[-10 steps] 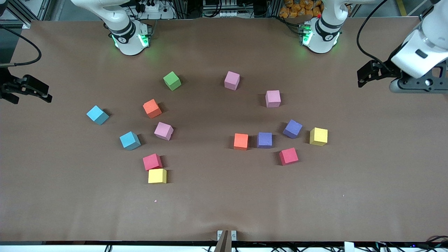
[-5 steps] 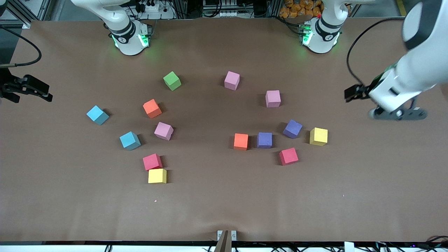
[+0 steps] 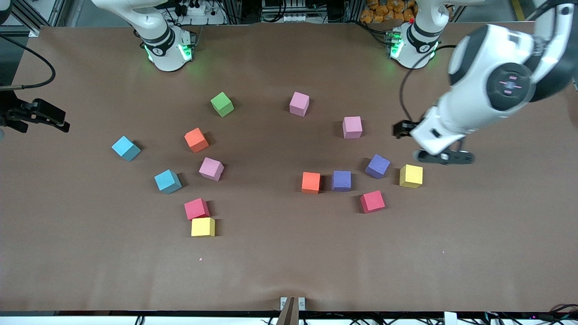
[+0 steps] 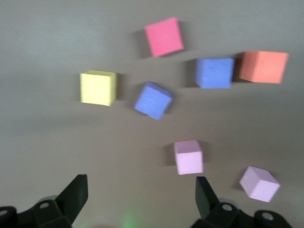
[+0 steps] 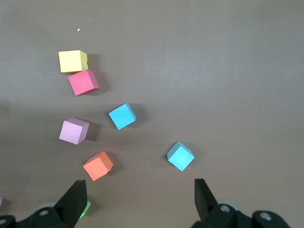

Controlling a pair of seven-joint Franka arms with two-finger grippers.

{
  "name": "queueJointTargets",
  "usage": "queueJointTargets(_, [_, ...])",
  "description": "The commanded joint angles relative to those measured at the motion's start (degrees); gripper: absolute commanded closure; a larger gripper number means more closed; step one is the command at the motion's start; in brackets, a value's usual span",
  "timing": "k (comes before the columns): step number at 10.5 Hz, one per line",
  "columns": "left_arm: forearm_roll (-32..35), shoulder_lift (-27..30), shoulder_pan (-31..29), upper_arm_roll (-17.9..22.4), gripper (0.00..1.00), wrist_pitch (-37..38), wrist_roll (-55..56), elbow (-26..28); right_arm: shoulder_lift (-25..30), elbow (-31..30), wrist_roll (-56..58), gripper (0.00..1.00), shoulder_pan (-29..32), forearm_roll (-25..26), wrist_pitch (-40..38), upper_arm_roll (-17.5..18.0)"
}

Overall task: Form number 2 with 11 blocks
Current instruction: 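Reach the right gripper to the orange block while the left gripper reaches lavender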

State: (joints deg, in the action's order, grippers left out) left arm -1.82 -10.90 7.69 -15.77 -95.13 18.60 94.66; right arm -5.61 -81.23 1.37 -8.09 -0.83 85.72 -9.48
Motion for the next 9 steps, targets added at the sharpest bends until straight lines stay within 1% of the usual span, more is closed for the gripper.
queueJointTargets(1, [-0.99,1.59,-0.22,-7.48,0.00,-7.65,6.76,6.91,-0.89,0.63,-1.10,0.00,-0.44,-0.05,-0.02,-0.10])
queueJointTargets(3, [-0.82,1.24,0.48,-14.43,0.00,-17.23,14.24,14.11,-0.46,-5.05,-1.02,0.00,-1.92,-0.57,4.34,0.08])
queueJointTargets(4, [-0.64,0.97,3.01,-16.03,0.00,-22.41,17.58,17.63,-0.37,-8.22,-1.02,0.00,-3.93,-0.57,7.85,0.16])
queueJointTargets(5, [-0.21,-0.77,7.90,-16.05,0.00,-24.99,21.35,19.14,-0.63,-11.38,-1.02,0.00,-6.04,-0.57,11.19,0.17])
queueJointTargets(6, [1.02,-3.22,11.69,-16.05,0.00,-25.45,24.35,19.07,-0.46,-15.85,-1.02,0.00,-7.98,-0.57,15.23,0.17])
queueJointTargets(8, [4.44,-8.49,17.50,-16.05,0.00,-28.68,30.32,19.15,-0.28,-25.51,-0.40,0.00,-9.57,-0.84,23.14,1.04])
queueJointTargets(9, [7.33,-11.65,20.58,-16.05,0.00,-30.44,34.01,19.33,-0.11,-29.48,-0.31,0.00,-11.67,-0.84,27.27,1.22])
